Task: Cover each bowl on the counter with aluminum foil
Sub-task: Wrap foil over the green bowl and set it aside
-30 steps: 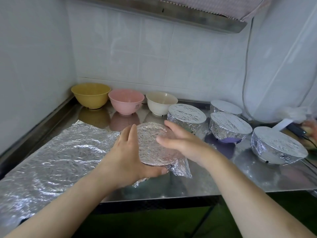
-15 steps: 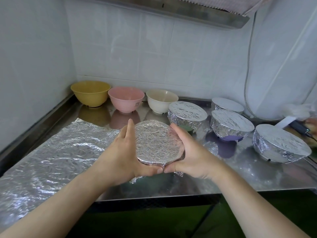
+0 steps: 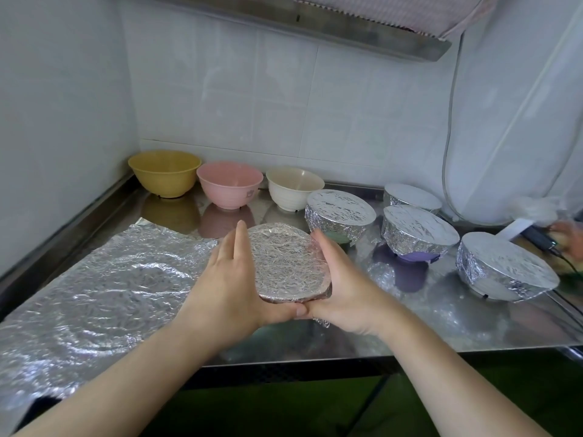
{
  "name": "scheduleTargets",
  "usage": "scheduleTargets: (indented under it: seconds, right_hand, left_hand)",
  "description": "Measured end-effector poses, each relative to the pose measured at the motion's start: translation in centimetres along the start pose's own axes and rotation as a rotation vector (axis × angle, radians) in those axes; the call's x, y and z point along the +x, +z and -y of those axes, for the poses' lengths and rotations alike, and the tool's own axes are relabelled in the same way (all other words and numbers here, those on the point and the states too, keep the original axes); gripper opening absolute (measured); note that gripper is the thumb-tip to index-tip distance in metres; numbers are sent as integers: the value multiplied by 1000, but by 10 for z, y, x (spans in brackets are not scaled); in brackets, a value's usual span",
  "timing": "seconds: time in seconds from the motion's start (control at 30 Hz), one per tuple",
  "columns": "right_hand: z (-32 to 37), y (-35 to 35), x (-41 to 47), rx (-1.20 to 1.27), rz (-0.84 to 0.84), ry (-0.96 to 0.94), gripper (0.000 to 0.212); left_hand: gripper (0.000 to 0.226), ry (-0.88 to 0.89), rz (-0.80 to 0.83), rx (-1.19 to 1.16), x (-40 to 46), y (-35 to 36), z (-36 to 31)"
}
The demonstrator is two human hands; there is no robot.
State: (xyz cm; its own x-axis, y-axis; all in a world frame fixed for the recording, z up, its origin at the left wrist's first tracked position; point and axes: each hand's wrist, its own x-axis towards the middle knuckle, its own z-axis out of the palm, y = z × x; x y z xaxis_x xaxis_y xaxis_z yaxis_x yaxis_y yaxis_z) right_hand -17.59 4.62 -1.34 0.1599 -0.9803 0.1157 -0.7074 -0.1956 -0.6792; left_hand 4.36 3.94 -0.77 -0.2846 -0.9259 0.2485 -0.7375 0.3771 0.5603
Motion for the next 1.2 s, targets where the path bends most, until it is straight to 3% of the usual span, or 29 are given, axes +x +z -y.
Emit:
scheduleTargets:
  seconds: [0.2,0.33,0.47,0.57,0.73,0.97,1.2]
  right_hand:
    - [1,-7,-8,-40,53,26,136]
    - [4,-23,-20,132,115,62,98]
    - [10,-27,-11,70,-62,58,62]
    - [15,-20,5,66,-123,68,61]
    - [18,-1,8,68,-84,86,66]
    - [13,-8,-10,48,-145,54,81]
    - [18,-16,6,15,-92,80,63]
  left_hand:
    - [162,26,40,-37,3,-6,5]
    - [162,-29,136,100,13,-32,15]
    - [161,-159,233,104,13,-52,9]
    - [166,-185,235,12,6,-37,-6]
    - [164,-158,78,-155,2,-9,-5]
    - [164,-89,153,-129,7,-17,5]
    - [163,-29,139,-106,6,-14,9]
